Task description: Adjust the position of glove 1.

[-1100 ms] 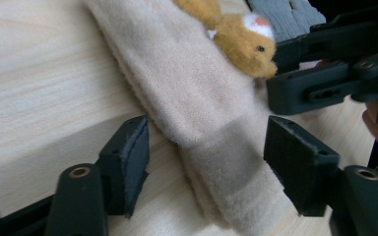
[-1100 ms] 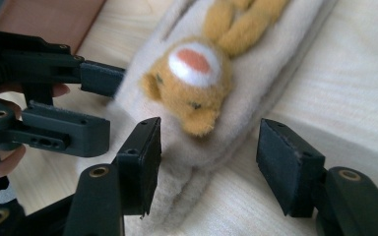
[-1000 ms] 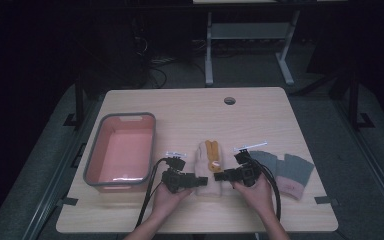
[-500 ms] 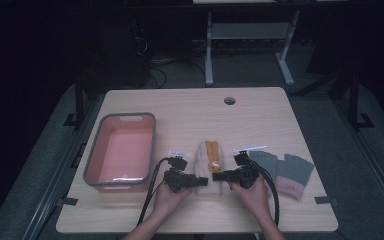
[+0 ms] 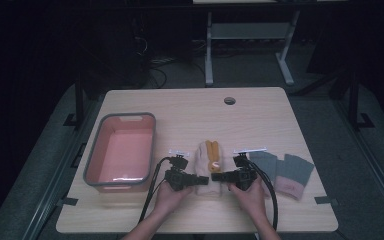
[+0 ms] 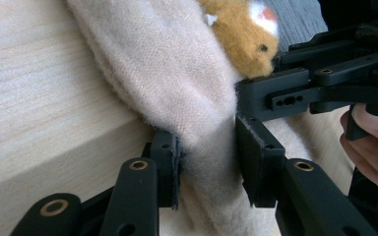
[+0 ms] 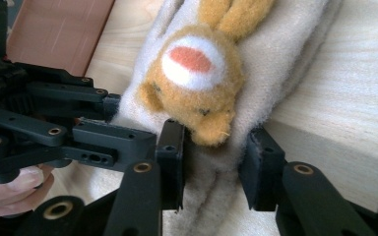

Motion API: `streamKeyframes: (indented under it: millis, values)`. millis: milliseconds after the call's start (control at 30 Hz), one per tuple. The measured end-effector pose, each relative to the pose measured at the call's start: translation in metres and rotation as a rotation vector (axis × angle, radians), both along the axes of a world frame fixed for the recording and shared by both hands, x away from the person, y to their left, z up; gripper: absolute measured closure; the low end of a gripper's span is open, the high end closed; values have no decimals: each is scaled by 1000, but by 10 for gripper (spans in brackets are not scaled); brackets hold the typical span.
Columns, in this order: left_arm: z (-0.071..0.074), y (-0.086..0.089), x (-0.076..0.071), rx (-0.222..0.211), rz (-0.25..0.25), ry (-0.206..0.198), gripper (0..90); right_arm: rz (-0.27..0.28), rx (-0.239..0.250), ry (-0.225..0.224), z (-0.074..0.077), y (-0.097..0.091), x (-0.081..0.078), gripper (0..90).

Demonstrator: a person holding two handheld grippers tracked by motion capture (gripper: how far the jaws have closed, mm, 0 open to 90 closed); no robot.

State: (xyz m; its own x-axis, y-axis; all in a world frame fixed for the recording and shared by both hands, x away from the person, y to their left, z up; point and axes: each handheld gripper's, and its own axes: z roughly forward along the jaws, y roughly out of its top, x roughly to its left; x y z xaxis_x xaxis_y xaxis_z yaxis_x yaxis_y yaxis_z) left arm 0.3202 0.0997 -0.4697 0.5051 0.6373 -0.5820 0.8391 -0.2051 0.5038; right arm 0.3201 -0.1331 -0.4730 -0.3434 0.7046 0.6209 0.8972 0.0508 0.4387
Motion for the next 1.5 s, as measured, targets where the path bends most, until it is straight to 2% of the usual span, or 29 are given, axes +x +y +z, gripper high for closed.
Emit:
streamKeyframes:
  millis: [167, 333, 433, 667, 800, 933, 1033, 1167, 1267, 1333, 1400, 1500]
  values:
    - [1, -2, 1, 3, -2, -2, 663, -5, 11, 11, -1, 0, 0, 700]
    - [1, -2, 0, 4, 1, -11, 681, -5, -5, -13, 0, 2, -1, 726]
    - [2, -2, 0, 16, -10, -19, 691, -5, -12, -18, 1, 3, -1, 742]
    - [2, -2, 0, 11, -7, -21, 706, -20, -19, -32, 1, 4, -4, 769]
    - [1, -1, 0, 14, -11, -28, 709, -54, -14, -10, 2, -1, -3, 613]
    - [0, 0, -1, -2, 1, -23, 709, -93, 24, -3, -1, -5, -4, 591]
    - [0, 0, 0, -1, -4, -21, 709, -105, 23, -7, -1, -4, -6, 590]
    - [-1, 1, 1, -8, 0, -8, 708, -118, 35, -25, -5, 3, -7, 685]
    - [-1, 0, 2, -15, 7, -4, 709, -112, 45, -10, -6, 3, -7, 745]
    - [-2, 1, 2, -32, 11, 1, 710, -101, 44, -24, -5, 3, -7, 784]
    - [-4, 3, 3, -66, 23, 22, 712, -85, 40, -35, -3, 1, -6, 800]
    - [-2, 2, 3, -70, 25, 19, 714, -76, 57, -32, -2, -1, -6, 809]
